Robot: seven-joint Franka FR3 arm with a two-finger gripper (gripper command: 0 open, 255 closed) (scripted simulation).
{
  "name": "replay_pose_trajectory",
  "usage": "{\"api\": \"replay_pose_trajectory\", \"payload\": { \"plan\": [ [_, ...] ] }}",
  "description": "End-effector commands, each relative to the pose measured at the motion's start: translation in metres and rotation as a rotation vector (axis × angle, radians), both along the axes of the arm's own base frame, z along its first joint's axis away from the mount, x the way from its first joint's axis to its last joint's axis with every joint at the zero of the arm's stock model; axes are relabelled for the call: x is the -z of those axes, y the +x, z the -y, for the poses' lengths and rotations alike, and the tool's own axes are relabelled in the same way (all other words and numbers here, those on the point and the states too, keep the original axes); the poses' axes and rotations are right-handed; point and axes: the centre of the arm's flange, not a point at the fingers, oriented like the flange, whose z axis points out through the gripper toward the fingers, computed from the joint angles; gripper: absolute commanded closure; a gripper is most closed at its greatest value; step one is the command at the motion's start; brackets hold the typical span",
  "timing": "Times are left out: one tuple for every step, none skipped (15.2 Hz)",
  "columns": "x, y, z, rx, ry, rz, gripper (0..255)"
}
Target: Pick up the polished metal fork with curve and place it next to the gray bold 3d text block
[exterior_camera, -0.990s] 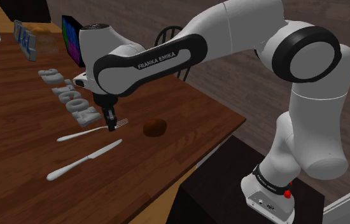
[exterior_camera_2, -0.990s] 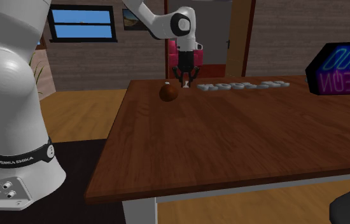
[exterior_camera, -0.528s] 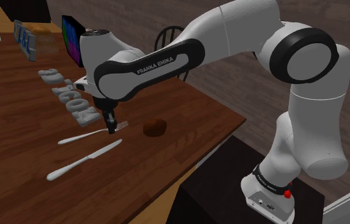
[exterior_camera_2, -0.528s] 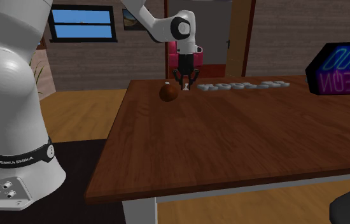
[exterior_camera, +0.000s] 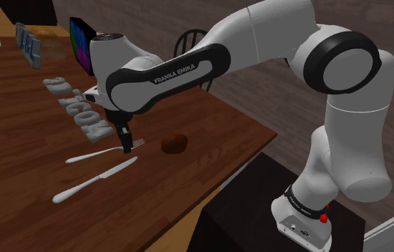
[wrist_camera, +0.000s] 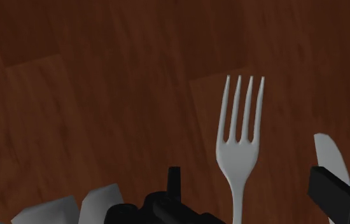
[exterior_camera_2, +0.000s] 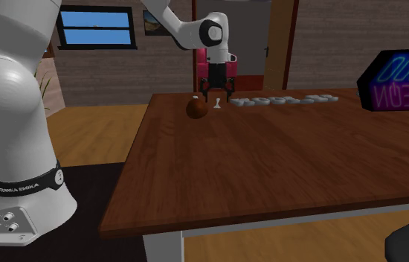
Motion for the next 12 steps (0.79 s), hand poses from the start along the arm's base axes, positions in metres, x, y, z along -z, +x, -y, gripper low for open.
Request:
{"api": "replay_pose_trajectory", "payload": {
  "plan": [
    [-0.013,0.000,-0.001,0.000,0.000,0.000,0],
    [-0.026,0.000,-0.001,0.000,0.000,0.000,0],
    [-0.040,0.000,-0.002,0.000,0.000,0.000,0],
    [-0.050,0.000,-0.002,0.000,0.000,0.000,0],
    [-0.050,0.000,-0.002,0.000,0.000,0.000,0],
    [-0.050,0.000,-0.002,0.000,0.000,0.000,0],
    [-0.050,0.000,-0.002,0.000,0.000,0.000,0],
    [-0.050,0.000,-0.002,0.000,0.000,0.000,0],
    [-0.050,0.000,-0.002,0.000,0.000,0.000,0],
    [-0.050,0.000,-0.002,0.000,0.000,0.000,0],
    [-0.050,0.000,-0.002,0.000,0.000,0.000,0],
    [-0.050,0.000,-0.002,0.000,0.000,0.000,0]
  ]
}}
